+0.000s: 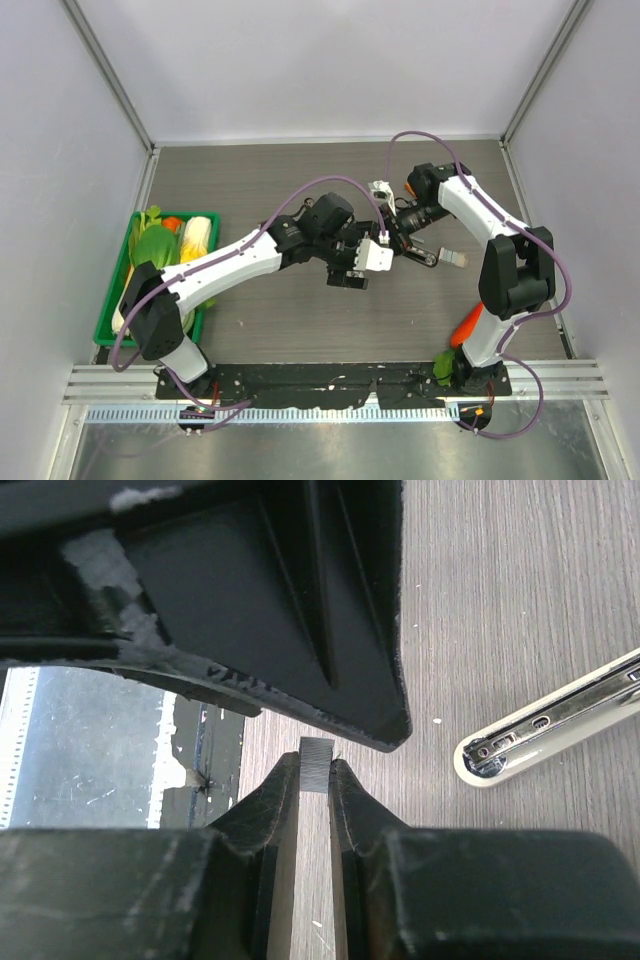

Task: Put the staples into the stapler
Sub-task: Pick up the staple from the center of the board.

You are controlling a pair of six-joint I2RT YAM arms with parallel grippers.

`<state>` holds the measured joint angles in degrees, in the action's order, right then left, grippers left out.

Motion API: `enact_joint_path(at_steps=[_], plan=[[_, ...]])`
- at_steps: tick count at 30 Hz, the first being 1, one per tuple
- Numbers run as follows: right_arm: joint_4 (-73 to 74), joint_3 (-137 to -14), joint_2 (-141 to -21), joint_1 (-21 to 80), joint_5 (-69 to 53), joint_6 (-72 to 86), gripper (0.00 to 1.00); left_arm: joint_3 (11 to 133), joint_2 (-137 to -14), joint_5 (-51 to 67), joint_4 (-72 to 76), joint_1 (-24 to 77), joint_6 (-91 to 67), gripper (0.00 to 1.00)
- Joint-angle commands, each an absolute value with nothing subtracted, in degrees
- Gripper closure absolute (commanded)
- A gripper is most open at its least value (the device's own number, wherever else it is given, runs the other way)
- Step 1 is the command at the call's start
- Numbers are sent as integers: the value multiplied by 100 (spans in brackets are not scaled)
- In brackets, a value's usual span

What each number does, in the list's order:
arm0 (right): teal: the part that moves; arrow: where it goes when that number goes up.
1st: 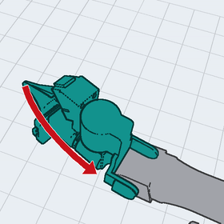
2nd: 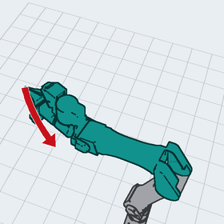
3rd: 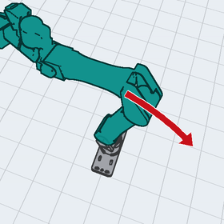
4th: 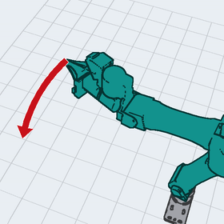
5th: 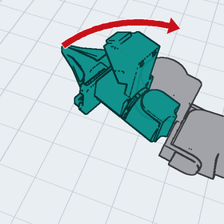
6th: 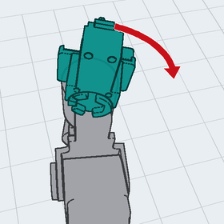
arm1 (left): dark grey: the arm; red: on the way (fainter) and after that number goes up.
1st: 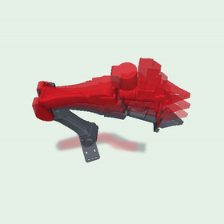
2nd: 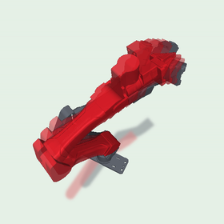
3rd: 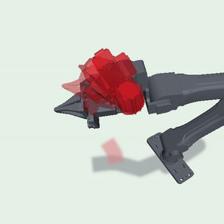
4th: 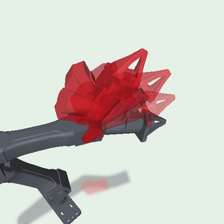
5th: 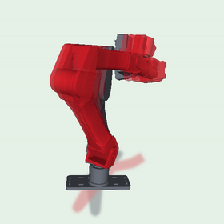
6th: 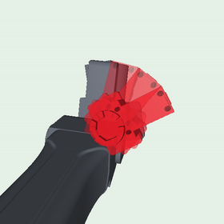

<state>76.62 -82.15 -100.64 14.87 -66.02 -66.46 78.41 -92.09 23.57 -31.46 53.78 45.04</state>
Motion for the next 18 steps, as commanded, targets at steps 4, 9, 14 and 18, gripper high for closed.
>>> enact_joint_path(at_steps=[4,9,14,18], plan=[[8622,-8130,-10028,1503,-7005,-6855,88,7874,-9096,2469,-2654,5397,4395,15],[8613,-8069,-10028,1503,-7049,-6864,88,8059,-9377,2628,-2795,5397,4430,23],[8613,-8068,-10019,1503,-7049,-6891,88,8033,-9431,2786,-2900,5396,4526,33],[8613,-8051,-10125,1503,-7040,-6899,88,8024,-9413,2847,-2900,5397,4509,38]])
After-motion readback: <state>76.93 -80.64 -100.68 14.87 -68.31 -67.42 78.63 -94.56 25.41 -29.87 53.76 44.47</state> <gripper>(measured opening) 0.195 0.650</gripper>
